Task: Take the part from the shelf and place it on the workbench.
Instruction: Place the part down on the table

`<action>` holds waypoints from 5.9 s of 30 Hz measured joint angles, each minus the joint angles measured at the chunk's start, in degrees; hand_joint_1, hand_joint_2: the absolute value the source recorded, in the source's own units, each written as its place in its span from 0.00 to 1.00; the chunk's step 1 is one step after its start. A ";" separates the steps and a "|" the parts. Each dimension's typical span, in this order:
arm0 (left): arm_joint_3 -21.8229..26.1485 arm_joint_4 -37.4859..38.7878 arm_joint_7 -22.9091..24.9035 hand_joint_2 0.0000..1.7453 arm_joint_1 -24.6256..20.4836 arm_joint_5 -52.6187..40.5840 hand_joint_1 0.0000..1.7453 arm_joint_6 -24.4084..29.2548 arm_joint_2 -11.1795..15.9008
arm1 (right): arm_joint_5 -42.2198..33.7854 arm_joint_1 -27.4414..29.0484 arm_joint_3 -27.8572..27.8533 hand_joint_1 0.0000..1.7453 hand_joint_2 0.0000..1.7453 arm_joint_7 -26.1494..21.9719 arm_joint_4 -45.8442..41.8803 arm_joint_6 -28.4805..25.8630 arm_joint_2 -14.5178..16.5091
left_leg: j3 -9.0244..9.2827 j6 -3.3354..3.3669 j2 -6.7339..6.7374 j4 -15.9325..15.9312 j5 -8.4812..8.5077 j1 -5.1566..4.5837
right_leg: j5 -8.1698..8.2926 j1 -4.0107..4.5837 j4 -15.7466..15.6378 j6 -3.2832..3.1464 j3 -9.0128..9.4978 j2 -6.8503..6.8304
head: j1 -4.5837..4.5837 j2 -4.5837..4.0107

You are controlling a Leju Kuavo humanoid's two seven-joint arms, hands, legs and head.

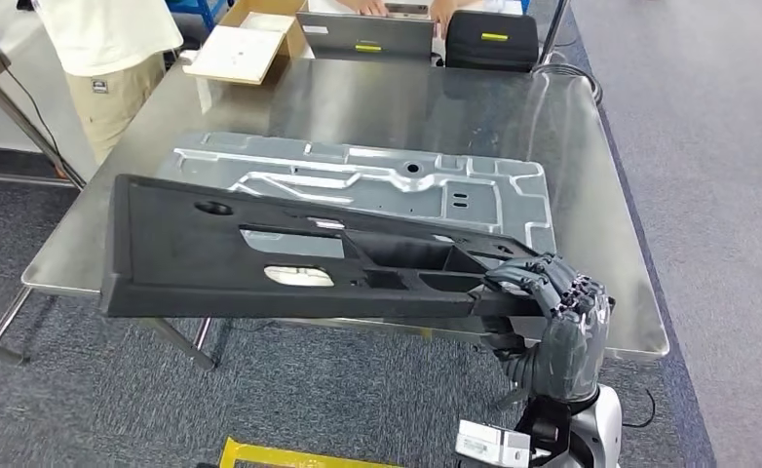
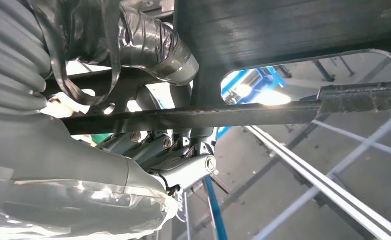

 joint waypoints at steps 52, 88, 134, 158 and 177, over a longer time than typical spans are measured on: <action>0.85 -0.04 -0.16 1.00 0.09 1.29 0.00 -3.99 1.39 | -4.75 -35.07 -9.44 0.00 1.00 14.09 24.04 35.69 -21.11 | -3.03 2.42 -0.32 -2.50 5.43 0.29 | -6.52 -0.85 16.34 3.36 -8.02 -0.23 | -0.01 0.01; 2.34 -0.46 3.07 0.00 0.63 0.61 0.00 -1.01 4.24 | -13.15 -21.31 -6.65 0.00 0.75 4.01 21.93 29.85 -19.80 | -2.42 1.09 -0.27 -2.36 5.15 -0.05 | -0.42 -0.79 1.36 2.78 -0.58 -0.07 | 0.02 0.01; 3.65 -0.46 3.63 0.00 1.10 -0.69 0.00 -1.29 4.09 | -12.28 -15.54 -12.39 0.00 0.00 3.26 18.78 21.53 -12.25 | 4.86 0.68 0.00 -3.34 -0.85 -0.44 | 3.92 -0.10 1.27 1.49 -5.05 -0.50 | 0.00 0.01; 3.65 -0.46 0.62 0.00 0.41 -0.93 0.00 -0.31 1.50 | -11.40 -7.66 -16.09 0.00 0.00 0.17 12.00 13.87 -6.62 | -7.70 -0.17 0.34 13.69 -5.24 -0.23 | -0.12 -0.23 0.47 0.17 -0.51 0.31 | -0.01 0.02; 3.70 -0.46 0.38 0.00 0.47 -0.98 0.00 -0.22 1.29 | -12.39 -6.85 -16.55 0.00 0.00 -0.07 11.50 14.75 -5.86 | 0.23 2.52 2.74 -3.16 3.03 -0.04 | -2.12 -0.79 7.55 3.63 -3.24 -0.17 | 0.03 0.01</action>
